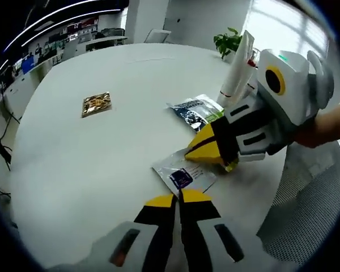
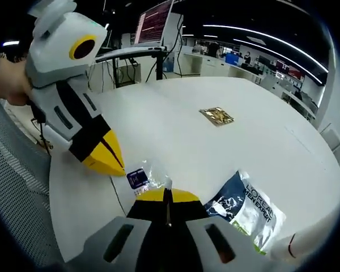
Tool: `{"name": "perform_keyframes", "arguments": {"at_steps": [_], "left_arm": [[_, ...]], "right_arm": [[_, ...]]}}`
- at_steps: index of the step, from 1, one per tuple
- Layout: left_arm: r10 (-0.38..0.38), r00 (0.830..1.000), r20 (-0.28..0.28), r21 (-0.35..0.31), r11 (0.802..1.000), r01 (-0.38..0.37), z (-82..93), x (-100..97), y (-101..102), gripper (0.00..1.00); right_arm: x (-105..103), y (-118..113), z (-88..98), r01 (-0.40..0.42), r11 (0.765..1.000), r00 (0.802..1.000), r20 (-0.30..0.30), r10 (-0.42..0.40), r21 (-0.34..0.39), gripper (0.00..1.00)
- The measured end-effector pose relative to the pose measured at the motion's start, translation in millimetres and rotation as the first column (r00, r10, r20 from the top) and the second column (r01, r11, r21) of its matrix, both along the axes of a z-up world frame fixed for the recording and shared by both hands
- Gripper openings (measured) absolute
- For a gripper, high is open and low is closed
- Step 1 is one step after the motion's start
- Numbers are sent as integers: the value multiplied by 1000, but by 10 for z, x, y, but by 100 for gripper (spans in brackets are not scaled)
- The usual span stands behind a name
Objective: Arrange the skincare products in the storage area until every visible bottle or jar stands upright without overlapping.
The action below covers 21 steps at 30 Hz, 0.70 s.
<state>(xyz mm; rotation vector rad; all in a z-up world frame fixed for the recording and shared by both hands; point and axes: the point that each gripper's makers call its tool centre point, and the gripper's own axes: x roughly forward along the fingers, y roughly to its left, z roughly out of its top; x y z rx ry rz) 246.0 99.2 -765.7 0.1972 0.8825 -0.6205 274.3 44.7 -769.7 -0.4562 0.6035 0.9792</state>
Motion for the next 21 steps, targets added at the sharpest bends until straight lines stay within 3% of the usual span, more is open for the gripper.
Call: {"name": "perform_keyframes", "arguments": {"at_steps": [2, 4, 7, 11, 18, 21], "left_arm": [[-13, 996, 92, 21, 1000, 11, 99, 102, 12, 1], [-54, 990, 128, -6, 998, 55, 201, 119, -77, 4], [-115, 980, 163, 8, 993, 115, 242, 153, -187, 18], [-204, 966, 158, 72, 978, 195, 164, 113, -325, 23], [-209, 968, 136, 103, 975, 196, 25, 92, -379, 22], [-227, 963, 146, 157, 966, 204, 0, 94, -379, 20]], "right_arm": [[-1, 3, 5, -4, 1000, 1000, 1, 4, -1, 1], [5, 7, -1, -6, 1000, 1000, 4, 6, -4, 1], [11, 6, -10, -1, 1000, 1000, 4, 1, -1, 1], [11, 8, -15, -2, 1000, 1000, 6, 2, -2, 1], [12, 10, -21, -10, 1000, 1000, 8, 10, -5, 1], [5, 11, -18, -14, 1000, 1000, 12, 14, -4, 1]]}}
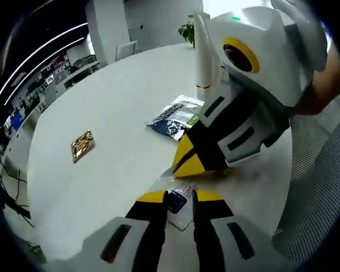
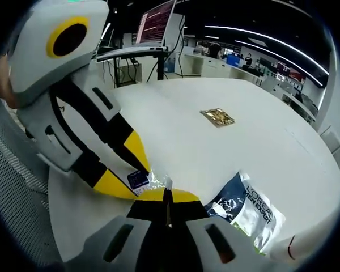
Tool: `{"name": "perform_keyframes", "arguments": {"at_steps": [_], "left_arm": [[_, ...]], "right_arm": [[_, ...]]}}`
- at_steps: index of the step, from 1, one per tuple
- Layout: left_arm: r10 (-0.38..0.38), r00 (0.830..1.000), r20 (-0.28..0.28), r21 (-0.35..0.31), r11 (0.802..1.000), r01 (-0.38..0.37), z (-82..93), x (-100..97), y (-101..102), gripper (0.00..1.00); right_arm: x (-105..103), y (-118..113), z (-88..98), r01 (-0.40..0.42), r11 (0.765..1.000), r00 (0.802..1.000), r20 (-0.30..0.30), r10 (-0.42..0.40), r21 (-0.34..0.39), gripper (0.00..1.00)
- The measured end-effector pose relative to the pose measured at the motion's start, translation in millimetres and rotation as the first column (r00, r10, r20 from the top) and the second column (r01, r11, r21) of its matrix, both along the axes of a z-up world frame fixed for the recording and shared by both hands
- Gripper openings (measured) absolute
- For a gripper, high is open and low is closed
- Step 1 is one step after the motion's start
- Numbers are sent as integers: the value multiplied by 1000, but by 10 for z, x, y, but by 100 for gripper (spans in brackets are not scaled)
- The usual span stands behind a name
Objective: Arrange the skincare products in the storage area until every visible bottle or jar stands upright without overlapping.
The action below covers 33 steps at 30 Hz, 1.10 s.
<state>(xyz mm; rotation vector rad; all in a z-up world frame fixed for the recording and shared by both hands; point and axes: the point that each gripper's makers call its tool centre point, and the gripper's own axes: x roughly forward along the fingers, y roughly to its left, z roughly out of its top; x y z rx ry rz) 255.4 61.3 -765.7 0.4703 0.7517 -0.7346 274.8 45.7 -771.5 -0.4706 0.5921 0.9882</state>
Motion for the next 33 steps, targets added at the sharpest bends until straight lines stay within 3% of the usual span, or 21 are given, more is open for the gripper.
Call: {"name": "perform_keyframes", "arguments": {"at_steps": [19, 21, 27, 33], "left_arm": [[-16, 1000, 3, -10, 1000, 16, 23, 13, -9, 18], [-22, 1000, 4, -9, 1000, 22, 23, 15, -6, 18], [-39, 999, 1, -11, 999, 39, 43, 2, -16, 18], [-50, 999, 0, -11, 999, 50, 42, 3, -13, 19]], "right_arm": [[24, -53, 104, 6, 1000, 997, 71, -7, 3, 13], [-6, 14, 109, -4, 999, 999, 46, 2, 37, 15], [-26, 38, 23, 10, 999, 1000, 3, -10, 35, 15], [20, -21, -10, 117, 990, 990, -90, -109, 81, 14]]}}
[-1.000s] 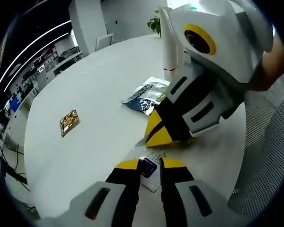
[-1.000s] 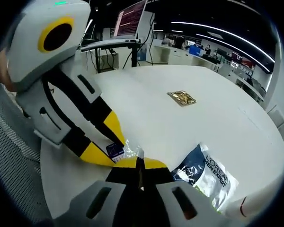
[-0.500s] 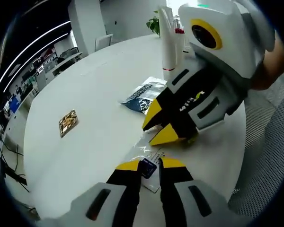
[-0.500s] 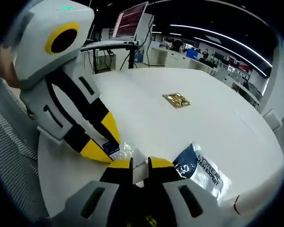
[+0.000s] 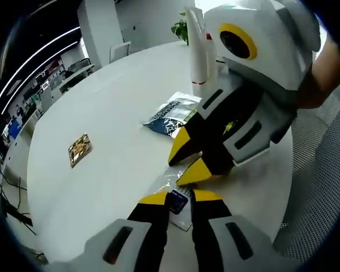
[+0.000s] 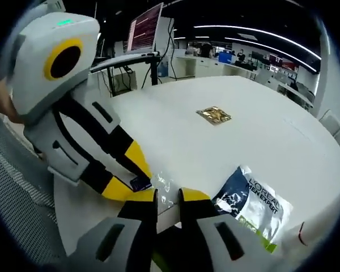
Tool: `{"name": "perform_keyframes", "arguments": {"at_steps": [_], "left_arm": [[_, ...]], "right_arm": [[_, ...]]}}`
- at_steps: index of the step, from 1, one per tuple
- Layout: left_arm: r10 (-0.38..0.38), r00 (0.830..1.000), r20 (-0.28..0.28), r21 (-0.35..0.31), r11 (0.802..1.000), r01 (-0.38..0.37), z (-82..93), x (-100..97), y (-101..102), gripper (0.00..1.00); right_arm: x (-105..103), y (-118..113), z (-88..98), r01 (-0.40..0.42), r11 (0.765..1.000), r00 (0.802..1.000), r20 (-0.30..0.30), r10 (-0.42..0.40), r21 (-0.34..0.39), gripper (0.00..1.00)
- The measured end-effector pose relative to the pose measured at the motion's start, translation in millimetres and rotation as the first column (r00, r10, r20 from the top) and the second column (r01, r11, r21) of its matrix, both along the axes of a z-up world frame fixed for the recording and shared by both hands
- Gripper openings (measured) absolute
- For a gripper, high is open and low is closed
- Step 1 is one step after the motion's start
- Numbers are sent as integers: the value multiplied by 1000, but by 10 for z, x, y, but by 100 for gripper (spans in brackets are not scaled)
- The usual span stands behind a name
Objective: Arrange the skincare products in the storage area until every visible bottle or jar stands upright without overlapping.
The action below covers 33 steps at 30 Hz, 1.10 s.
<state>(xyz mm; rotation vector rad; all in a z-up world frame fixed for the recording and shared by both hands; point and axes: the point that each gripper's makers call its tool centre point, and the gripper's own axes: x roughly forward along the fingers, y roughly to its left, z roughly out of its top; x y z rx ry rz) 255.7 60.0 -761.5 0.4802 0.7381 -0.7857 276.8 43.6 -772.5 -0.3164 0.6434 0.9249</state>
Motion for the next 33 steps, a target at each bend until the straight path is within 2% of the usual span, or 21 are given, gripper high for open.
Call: {"name": "perform_keyframes", "arguments": {"at_steps": [1, 5, 10, 25, 33], "left_arm": [[-1, 1000, -1, 0, 1000, 1, 1, 0, 0, 19], [-2, 1000, -8, 1, 1000, 2, -10, 8, 14, 19], [2, 1000, -11, 2, 1000, -2, -2, -3, 6, 19], [23, 1000, 1, 34, 999, -23, 25, 27, 88, 26], [59, 998, 0, 3, 998, -59, 91, 34, 99, 32]], "right_arm": [[-13, -27, -3, 22, 1000, 1000, -13, -22, -4, 13], [20, -23, 7, 24, 1000, 1000, -15, -24, 10, 12], [-12, -6, 20, 14, 1000, 1000, -22, -13, 23, 15], [-25, -85, 199, 8, 999, 1000, 22, -9, 51, 20], [-81, -158, 277, 11, 998, 999, 33, -13, 63, 28]]}}
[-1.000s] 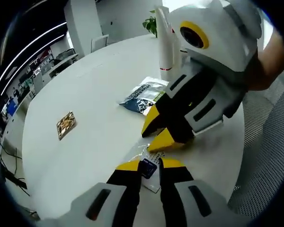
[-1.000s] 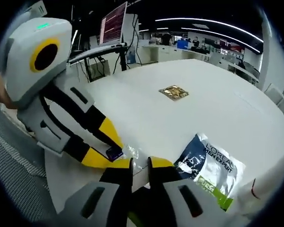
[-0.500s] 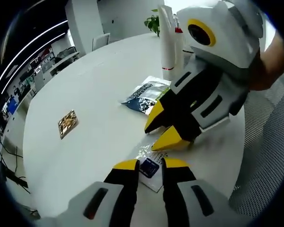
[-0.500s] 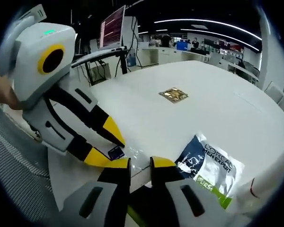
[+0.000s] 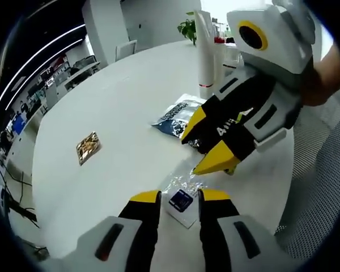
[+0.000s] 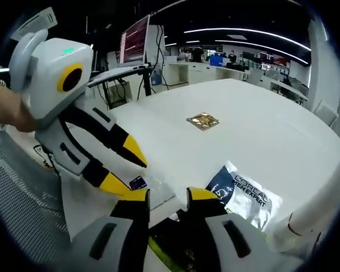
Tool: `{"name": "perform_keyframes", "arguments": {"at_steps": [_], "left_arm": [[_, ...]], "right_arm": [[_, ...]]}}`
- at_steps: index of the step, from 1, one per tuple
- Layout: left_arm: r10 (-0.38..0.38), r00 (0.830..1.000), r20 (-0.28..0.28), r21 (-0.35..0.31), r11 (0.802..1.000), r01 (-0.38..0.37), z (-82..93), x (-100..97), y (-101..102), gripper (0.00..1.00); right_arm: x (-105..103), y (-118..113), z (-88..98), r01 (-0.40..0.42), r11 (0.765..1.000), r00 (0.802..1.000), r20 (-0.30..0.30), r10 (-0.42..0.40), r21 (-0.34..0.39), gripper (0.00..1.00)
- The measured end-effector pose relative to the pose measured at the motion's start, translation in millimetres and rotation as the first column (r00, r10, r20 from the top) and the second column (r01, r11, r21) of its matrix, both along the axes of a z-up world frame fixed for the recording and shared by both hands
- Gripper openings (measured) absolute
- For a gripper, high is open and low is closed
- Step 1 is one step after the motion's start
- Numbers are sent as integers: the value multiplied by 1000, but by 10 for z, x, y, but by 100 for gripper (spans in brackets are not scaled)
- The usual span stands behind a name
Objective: Arrange the skincare products in the storage area until every visible bottle or jar stands upright without overlapping.
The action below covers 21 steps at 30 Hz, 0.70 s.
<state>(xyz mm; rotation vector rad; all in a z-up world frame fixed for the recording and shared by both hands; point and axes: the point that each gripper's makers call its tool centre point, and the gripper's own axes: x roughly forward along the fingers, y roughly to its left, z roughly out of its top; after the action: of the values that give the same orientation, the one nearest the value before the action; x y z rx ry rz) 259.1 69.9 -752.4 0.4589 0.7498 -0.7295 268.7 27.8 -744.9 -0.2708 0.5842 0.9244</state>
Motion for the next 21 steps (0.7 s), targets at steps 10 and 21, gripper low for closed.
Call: {"name": "perform_keyframes", "arguments": {"at_steps": [10, 21], "left_arm": [[29, 1000, -6, -27, 999, -30, 81, -68, -1, 43], [53, 998, -13, -55, 997, -54, 144, -201, -30, 51]], "right_arm": [[-117, -105, 72, 4, 1000, 1000, 11, -4, 14, 37], [-261, -281, 186, 12, 1000, 999, 30, -12, 20, 52]]}}
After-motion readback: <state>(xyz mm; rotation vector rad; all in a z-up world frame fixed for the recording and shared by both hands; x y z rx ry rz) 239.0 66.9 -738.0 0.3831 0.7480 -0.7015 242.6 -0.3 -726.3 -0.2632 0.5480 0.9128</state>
